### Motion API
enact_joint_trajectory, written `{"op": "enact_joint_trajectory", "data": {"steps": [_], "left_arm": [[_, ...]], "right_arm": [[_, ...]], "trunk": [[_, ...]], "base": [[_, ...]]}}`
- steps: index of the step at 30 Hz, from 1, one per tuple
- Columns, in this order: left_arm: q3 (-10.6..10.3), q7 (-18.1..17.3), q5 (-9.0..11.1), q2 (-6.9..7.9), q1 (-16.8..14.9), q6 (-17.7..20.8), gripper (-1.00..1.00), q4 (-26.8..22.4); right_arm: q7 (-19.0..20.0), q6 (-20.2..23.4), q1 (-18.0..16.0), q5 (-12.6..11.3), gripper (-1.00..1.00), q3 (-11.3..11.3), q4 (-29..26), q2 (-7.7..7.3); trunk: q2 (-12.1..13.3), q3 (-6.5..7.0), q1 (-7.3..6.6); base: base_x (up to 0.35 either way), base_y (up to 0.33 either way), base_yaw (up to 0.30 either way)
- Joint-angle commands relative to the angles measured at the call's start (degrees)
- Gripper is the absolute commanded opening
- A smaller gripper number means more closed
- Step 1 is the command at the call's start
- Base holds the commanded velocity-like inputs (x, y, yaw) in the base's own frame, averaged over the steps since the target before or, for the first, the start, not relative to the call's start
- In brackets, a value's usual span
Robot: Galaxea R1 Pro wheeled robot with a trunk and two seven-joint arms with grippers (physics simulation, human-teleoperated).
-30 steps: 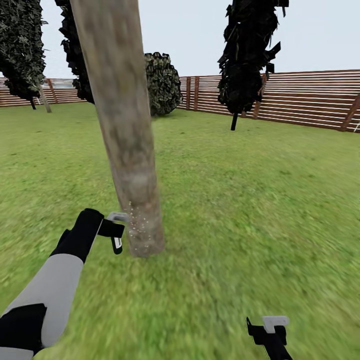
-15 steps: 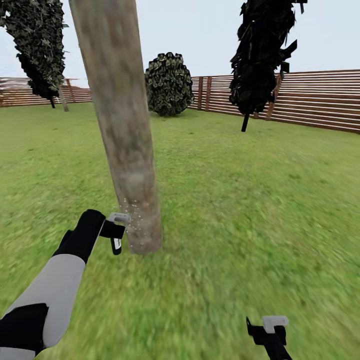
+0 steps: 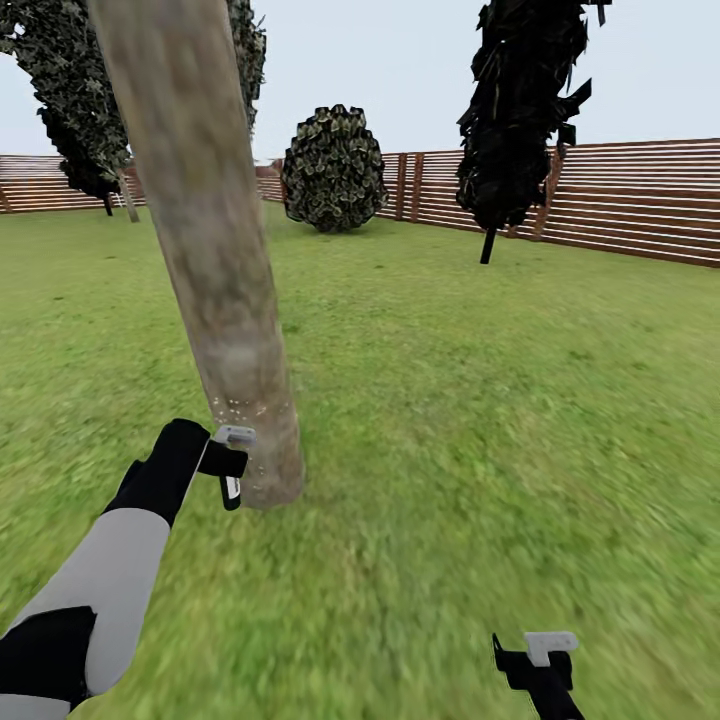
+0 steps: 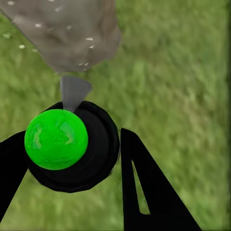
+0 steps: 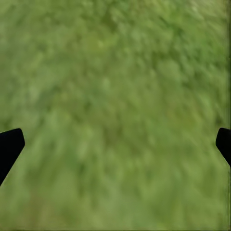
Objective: In the garden, pick up the pesticide atomizer on the floor and spray pesticide onto both trees until each tree trunk is fully covered.
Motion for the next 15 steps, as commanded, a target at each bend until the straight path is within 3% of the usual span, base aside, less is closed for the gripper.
{"op": "enact_joint_trajectory", "data": {"steps": [1, 5, 15], "left_arm": [[0.2, -0.6, -0.6, -0.01, 0.0, 0.2, -1.00, -0.1], [0.2, -0.6, -0.6, 0.00, 0.0, 0.2, -1.00, -0.1], [0.2, -0.2, -0.6, 0.22, 0.0, 0.1, -1.00, 0.1]], "right_arm": [[-0.3, -0.2, -0.1, 0.6, 1.00, -0.2, 0.1, -0.01], [-0.3, -0.2, 0.0, 0.6, 1.00, -0.3, 0.1, -0.01], [-0.3, -0.2, -0.1, 0.6, 1.00, -0.2, 0.1, -0.03]], "trunk": [[0.0, -0.05, 0.00], [0.0, -0.05, 0.00], [0.0, -0.05, 0.00]], "base": [[0.156, -0.253, 0.000], [0.177, -0.243, 0.049], [0.168, -0.240, 0.265]]}}
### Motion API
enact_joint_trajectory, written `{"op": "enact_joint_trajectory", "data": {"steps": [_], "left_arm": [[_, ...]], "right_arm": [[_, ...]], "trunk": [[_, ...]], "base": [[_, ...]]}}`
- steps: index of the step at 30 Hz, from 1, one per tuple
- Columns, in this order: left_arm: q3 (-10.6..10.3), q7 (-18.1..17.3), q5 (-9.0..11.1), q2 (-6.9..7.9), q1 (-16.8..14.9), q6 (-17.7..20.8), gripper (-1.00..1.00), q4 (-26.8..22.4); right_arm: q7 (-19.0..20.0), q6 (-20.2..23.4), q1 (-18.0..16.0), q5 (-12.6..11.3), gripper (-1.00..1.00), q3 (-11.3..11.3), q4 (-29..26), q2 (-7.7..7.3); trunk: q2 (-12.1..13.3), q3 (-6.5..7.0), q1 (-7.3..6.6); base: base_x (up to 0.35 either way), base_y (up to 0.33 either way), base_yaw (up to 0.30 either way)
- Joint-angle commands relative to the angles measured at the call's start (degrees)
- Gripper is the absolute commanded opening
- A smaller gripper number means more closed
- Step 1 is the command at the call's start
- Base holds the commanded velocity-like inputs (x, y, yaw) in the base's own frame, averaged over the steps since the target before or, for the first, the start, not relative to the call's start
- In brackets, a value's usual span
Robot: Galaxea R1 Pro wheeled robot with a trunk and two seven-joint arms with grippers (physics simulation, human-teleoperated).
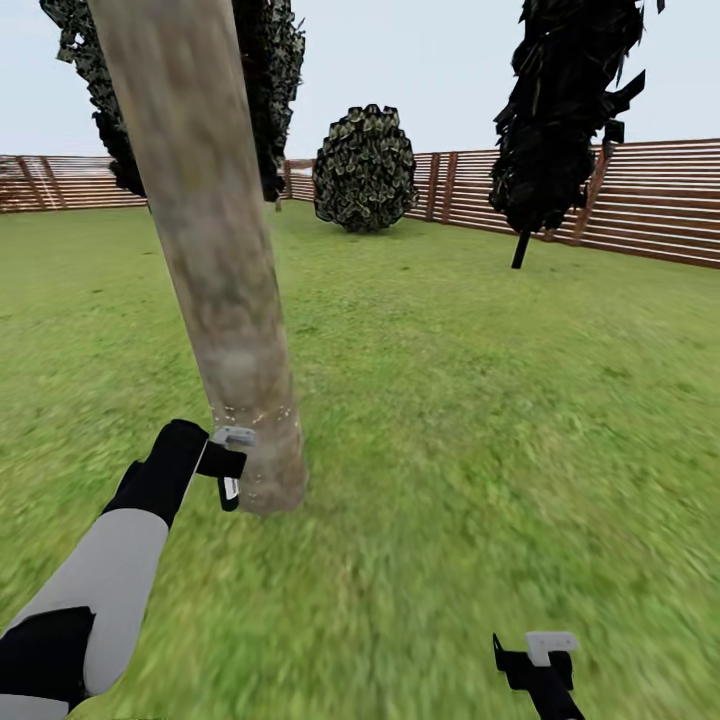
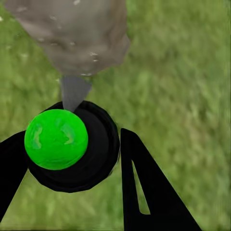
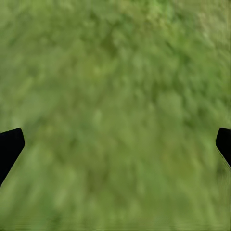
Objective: In the garden, pick up the pesticide atomizer on the floor and spray pesticide onto both trees until each tree trunk is fully covered.
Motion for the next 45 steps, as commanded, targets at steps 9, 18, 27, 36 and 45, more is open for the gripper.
{"op": "enact_joint_trajectory", "data": {"steps": [9, 18, 27, 36, 45], "left_arm": [[0.3, 3.6, 0.0, -0.39, 1.1, -0.2, -1.00, 1.8], [0.7, 3.6, 0.3, -0.52, 1.1, -0.2, -1.00, 1.4], [1.0, 3.6, 0.2, -1.98, 1.2, -0.2, -1.00, 1.8], [7.7, 4.0, 0.0, 1.36, 5.3, -4.3, -1.00, 4.9], [8.1, 5.7, -0.2, -1.48, 5.6, -5.4, -1.00, 6.7]], "right_arm": [[-0.3, -0.2, 0.0, 0.7, 1.00, -0.2, 0.1, 0.00], [-0.3, -0.2, 0.0, 0.7, 1.00, -0.2, 0.1, 0.01], [-0.3, -0.2, 0.0, 0.7, 1.00, -0.2, 0.1, 0.05], [-0.3, -0.2, 0.0, 0.7, 1.00, -0.2, 0.1, 0.05], [-0.3, -0.2, -0.1, 0.8, 1.00, -0.2, 0.1, 0.05]], "trunk": [[0.0, -0.05, 0.00], [0.0, -0.05, 0.00], [0.0, -0.05, 0.00], [0.0, -0.05, 0.00], [0.0, -0.05, 0.00]], "base": [[0.104, -0.260, 0.266], [0.054, -0.269, 0.019], [0.000, -0.275, 0.186], [0.071, -0.266, 0.116], [0.189, -0.160, 0.001]]}}
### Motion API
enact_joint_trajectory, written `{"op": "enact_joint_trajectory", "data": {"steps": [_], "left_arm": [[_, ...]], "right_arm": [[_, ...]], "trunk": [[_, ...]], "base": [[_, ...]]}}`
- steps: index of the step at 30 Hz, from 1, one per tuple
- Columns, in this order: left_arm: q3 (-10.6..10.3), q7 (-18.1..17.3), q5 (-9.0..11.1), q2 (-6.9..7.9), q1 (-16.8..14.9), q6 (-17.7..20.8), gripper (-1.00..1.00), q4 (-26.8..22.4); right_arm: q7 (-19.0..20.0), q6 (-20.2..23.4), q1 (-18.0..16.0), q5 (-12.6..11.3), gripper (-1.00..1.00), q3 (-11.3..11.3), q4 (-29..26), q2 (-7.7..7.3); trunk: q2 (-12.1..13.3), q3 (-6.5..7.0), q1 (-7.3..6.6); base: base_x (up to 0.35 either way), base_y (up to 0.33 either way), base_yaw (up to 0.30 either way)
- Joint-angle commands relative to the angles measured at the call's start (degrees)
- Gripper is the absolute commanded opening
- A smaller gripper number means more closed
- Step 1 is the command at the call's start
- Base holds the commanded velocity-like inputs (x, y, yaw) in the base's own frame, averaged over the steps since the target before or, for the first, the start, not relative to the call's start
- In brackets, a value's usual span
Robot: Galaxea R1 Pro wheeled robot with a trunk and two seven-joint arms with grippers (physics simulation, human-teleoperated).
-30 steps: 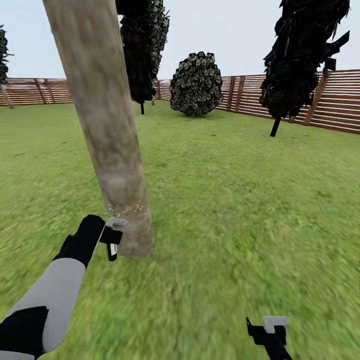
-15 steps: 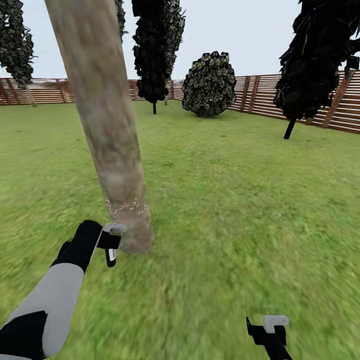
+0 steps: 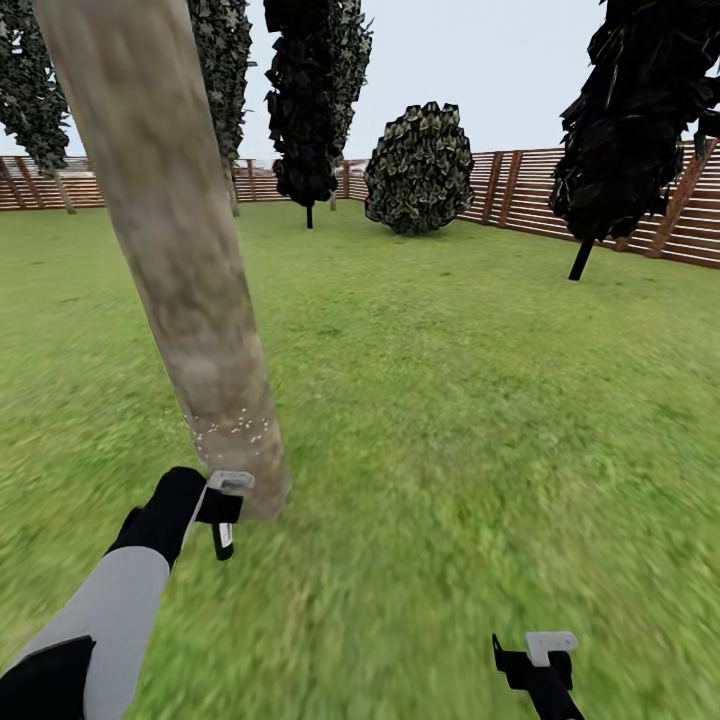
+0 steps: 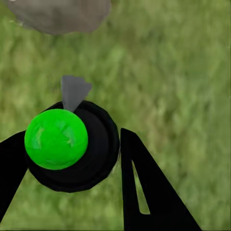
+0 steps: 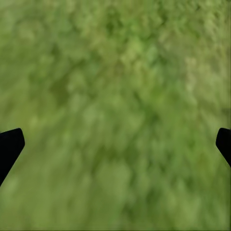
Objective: In the garden, pick up the pesticide atomizer on the floor and spray pesticide onto both trees until each tree trunk is fully covered.
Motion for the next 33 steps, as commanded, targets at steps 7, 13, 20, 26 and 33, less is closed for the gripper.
{"op": "enact_joint_trajectory", "data": {"steps": [7, 13, 20, 26, 33], "left_arm": [[0.2, 1.1, 0.3, 3.41, 1.0, -0.2, -1.00, -0.5], [1.1, 7.9, 5.5, 0.61, 0.9, -7.1, -1.00, -0.8], [0.8, 7.9, 7.4, 2.80, 0.8, -7.0, -1.00, -0.8], [1.1, 8.2, 7.3, 2.98, 1.1, -7.5, -1.00, -0.6], [1.1, 8.6, 7.5, 2.60, 3.5, -7.9, -1.00, -0.8]], "right_arm": [[-0.3, -0.2, 0.0, 0.6, 1.00, -0.2, 0.1, 0.01], [-0.3, -0.2, 0.0, 0.6, 1.00, -0.2, 0.1, 0.01], [-0.3, -0.2, 0.0, 0.6, 1.00, -0.2, 0.2, 0.01], [-0.2, -0.2, 0.0, 0.6, 1.00, -0.2, 0.2, 0.01], [-0.2, -0.2, 0.0, 0.6, 1.00, -0.1, 0.2, 0.01]], "trunk": [[0.0, -0.05, 0.00], [0.0, -0.05, 0.00], [0.0, -0.05, 0.00], [0.0, -0.05, 0.00], [0.0, -0.05, 0.00]], "base": [[0.010, -0.006, 0.000], [0.000, 0.000, 0.000], [0.000, 0.000, 0.000], [0.000, 0.000, 0.000], [0.000, 0.000, 0.151]]}}
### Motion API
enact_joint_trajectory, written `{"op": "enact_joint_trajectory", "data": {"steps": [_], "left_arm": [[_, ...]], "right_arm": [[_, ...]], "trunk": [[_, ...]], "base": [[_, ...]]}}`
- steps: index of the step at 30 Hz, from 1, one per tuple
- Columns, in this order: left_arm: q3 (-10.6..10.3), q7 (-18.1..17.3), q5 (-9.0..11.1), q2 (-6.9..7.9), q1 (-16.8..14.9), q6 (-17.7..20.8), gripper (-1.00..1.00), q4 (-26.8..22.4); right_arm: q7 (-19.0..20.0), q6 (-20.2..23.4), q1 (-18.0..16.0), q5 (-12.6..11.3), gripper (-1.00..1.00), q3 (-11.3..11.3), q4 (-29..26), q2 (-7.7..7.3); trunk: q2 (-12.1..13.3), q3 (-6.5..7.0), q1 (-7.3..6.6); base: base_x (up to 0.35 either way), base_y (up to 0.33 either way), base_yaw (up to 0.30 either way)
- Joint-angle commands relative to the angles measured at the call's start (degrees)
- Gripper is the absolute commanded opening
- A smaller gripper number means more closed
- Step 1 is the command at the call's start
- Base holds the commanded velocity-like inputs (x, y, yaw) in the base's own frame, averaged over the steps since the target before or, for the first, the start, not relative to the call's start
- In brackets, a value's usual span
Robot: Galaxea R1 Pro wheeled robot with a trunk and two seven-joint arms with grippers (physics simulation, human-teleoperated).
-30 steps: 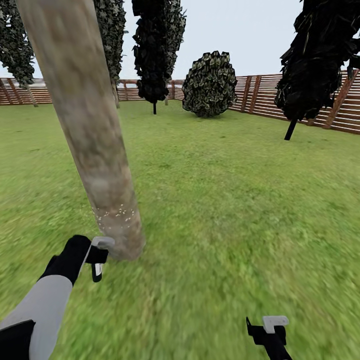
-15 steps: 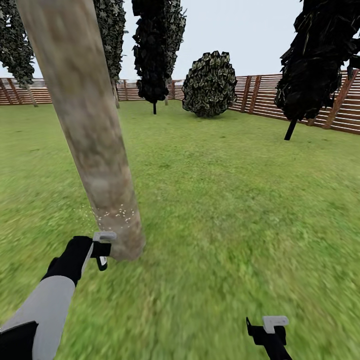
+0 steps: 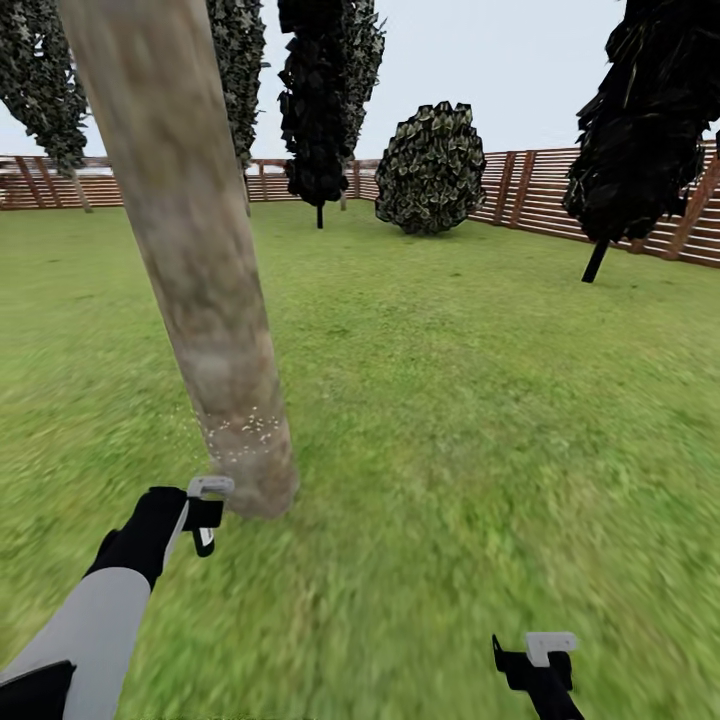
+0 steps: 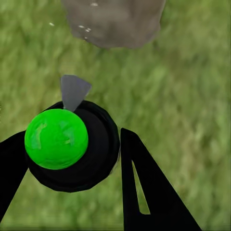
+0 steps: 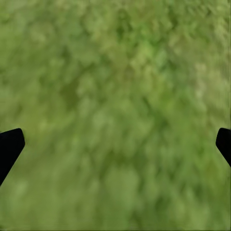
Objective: In the garden, pick up the pesticide atomizer on the floor and spray pesticide onto both trees until each tree trunk is fully covered.
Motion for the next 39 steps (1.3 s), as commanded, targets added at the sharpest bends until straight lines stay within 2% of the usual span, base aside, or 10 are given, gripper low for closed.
{"op": "enact_joint_trajectory", "data": {"steps": [1, 13, 21, 32, 33, 34, 35, 39], "left_arm": [[0.2, -0.5, -0.7, -0.17, 0.0, 0.1, -1.00, -0.1], [0.3, -0.5, -0.6, -0.39, 0.1, 0.0, -1.00, 0.4], [0.3, -0.5, -0.8, -0.28, 1.4, 0.0, -1.00, 0.7], [0.4, -0.6, -0.5, -0.61, 1.5, -0.1, -1.00, 1.7], [0.4, -0.5, -0.6, -0.93, 1.5, -0.4, -1.00, 3.4], [0.4, -0.5, -0.6, -1.10, 2.3, -4.2, -1.00, 6.8], [0.4, -0.4, -0.6, -1.18, 2.6, -7.9, -1.00, 8.3], [0.2, -0.5, -0.8, -1.19, 2.7, -9.9, -1.00, 9.1]], "right_arm": [[-0.3, -0.2, -0.1, 0.6, 1.00, -0.2, 0.1, 0.01], [-0.3, -0.2, 0.0, 0.6, 1.00, -0.2, 0.0, 0.01], [-0.3, -0.2, 0.0, 0.6, 1.00, -0.2, 0.0, 0.01], [-0.4, -0.2, 0.0, 0.6, 1.00, -0.2, 0.1, 0.01], [-0.3, -0.2, 0.0, 0.6, 1.00, -0.2, 0.1, 0.01], [-0.3, -0.2, 0.0, 0.6, 1.00, -0.2, 0.1, 0.01], [-0.3, -0.2, 0.0, 0.6, 1.00, -0.2, 0.1, 0.01], [-0.4, -0.2, 0.0, 0.6, 1.00, -0.2, 0.1, 0.01]], "trunk": [[0.0, -0.05, -0.01], [0.0, -0.05, -0.01], [0.0, -0.05, -0.01], [0.0, -0.05, -0.01], [0.0, -0.05, -0.01], [0.0, -0.05, -0.01], [0.0, -0.05, -0.01], [0.0, -0.05, -0.01]], "base": [[0.000, 0.000, 0.161], [0.221, -0.101, 0.013], [-0.153, -0.068, 0.010], [-0.005, -0.001, 0.253], [0.000, 0.000, 0.077], [0.141, -0.079, 0.013], [0.208, -0.137, 0.004], [0.224, -0.168, 0.001]]}}
